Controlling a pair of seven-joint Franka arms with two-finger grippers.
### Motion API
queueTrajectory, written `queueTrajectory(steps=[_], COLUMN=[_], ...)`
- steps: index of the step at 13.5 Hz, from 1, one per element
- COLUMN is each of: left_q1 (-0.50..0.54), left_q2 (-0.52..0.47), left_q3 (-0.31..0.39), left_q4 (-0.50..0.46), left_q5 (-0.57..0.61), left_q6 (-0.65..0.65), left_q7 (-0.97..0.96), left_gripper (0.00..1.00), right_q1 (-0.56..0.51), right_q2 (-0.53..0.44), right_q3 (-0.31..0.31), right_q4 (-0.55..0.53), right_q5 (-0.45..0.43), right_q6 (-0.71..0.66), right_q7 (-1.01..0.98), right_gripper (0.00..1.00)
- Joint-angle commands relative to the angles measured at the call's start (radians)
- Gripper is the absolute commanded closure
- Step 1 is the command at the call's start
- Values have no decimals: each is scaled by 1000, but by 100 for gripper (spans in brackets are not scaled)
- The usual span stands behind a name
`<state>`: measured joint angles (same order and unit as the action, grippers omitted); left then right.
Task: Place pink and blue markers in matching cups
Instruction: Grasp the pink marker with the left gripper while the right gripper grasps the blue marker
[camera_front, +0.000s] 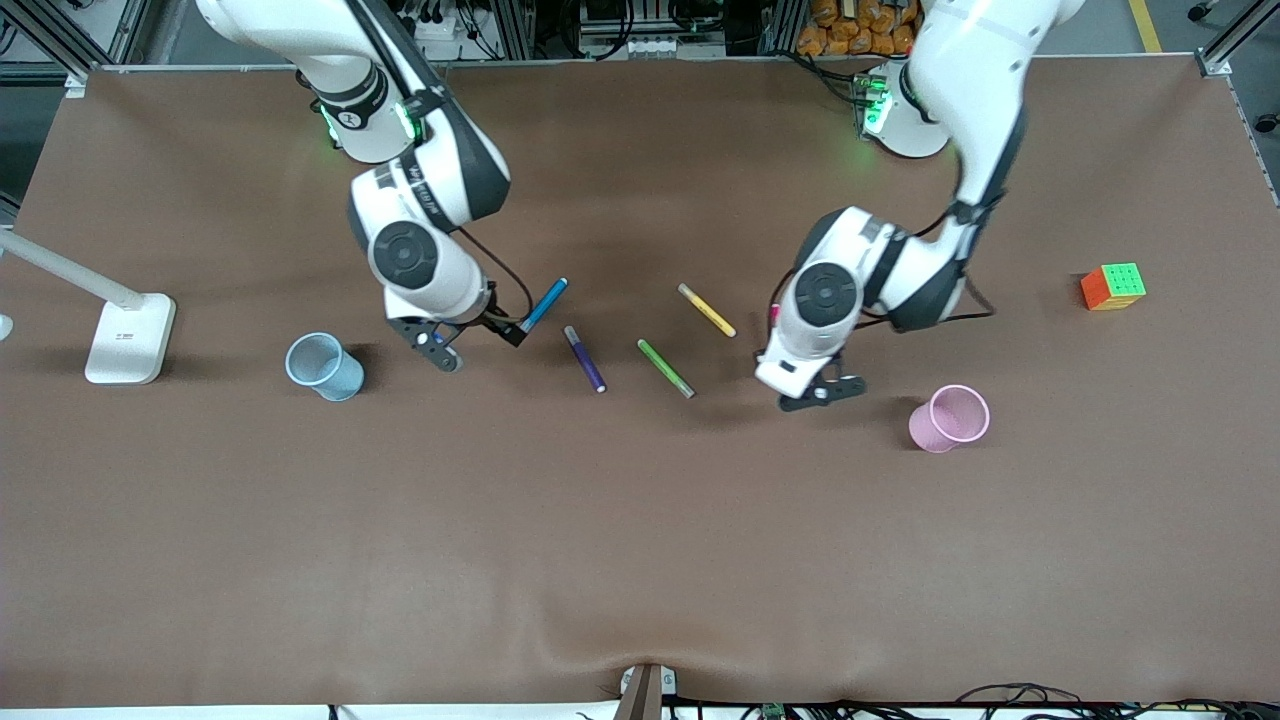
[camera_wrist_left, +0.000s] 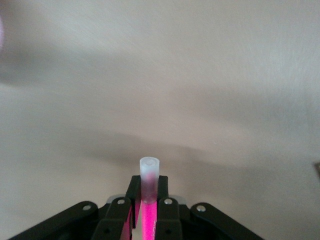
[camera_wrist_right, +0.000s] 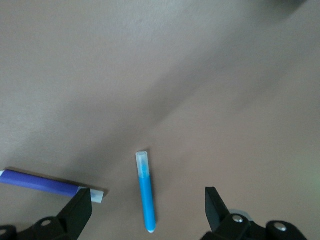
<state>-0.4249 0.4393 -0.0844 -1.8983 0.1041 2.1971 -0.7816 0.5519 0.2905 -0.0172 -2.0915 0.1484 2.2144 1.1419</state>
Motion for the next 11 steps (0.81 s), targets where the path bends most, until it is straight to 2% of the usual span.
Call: queueTrajectory(steps=[1, 2, 5, 8, 9, 11], left_q1=[47, 61, 106, 146, 161, 193], left_q2=[-112, -140, -212, -270, -281, -292], left_q3=[-5, -3, -2, -3, -3, -2], left_q4=[1, 10, 21, 28, 39, 70], left_q5=[23, 23, 54, 129, 155, 196], left_q6=[-80, -100, -122, -123, -123, -152], left_q7=[51, 68, 91, 97, 129, 232], left_gripper=[100, 100, 100, 100, 100, 100], right_q1=[3, 11, 65, 108, 115, 115], right_q2=[-18, 1, 65, 113, 124, 133], right_q3=[-9, -9, -9, -9, -9, -10], right_q4=[-111, -113, -113, -111, -111, -111], right_q5=[7, 7, 7, 7, 7, 7], right_q6=[131, 149, 235, 304, 321, 326], right_q7=[13, 22, 117, 173, 179, 179], right_gripper=[0, 0, 16, 24, 30, 35])
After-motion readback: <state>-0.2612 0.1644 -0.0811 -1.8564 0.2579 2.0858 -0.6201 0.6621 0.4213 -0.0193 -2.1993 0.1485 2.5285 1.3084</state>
